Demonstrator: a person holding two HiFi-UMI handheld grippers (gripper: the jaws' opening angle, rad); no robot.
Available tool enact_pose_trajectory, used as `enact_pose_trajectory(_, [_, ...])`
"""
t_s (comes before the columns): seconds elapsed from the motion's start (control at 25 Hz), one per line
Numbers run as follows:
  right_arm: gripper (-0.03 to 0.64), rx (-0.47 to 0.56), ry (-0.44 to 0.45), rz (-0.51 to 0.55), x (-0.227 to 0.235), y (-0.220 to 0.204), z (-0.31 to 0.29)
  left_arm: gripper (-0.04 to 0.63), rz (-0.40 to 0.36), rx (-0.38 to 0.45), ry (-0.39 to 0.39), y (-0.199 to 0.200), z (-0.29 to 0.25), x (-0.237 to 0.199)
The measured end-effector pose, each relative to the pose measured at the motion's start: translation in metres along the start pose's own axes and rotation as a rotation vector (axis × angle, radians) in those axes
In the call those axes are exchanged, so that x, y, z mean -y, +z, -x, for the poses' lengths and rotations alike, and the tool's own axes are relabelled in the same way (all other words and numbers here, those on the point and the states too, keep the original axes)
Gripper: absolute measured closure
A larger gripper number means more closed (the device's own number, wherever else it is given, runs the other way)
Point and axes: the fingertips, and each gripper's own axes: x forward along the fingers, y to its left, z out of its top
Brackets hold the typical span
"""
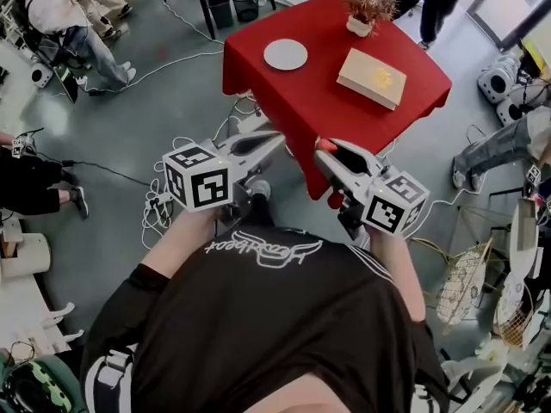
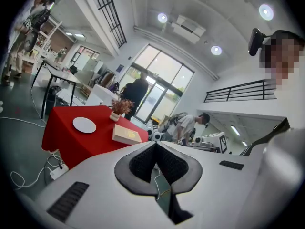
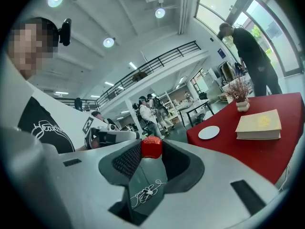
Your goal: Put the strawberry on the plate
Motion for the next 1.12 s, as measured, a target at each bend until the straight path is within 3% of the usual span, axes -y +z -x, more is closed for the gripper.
enact_pose_trajectory(0.56, [0.488,-0.047,-0.071,-0.085,0.100,0.040,-0.167,0.588,0.054,-0.067,-0.005,0.082,-0.026,-0.183])
enact_pose_trajectory(0.96, [0.488,-0.024,-0.149,-0.084,0.138,0.090,-0.240,0.588,0.050,-0.102,-0.052,0.145,-0.032,-0.257])
enact_pose_trajectory(1.12, [0.488,-0.025,-0.155,-0.099,0.147,0.087,-0.236,0.588,0.067,-0.107,-0.057,0.143,-0.043,-0.259])
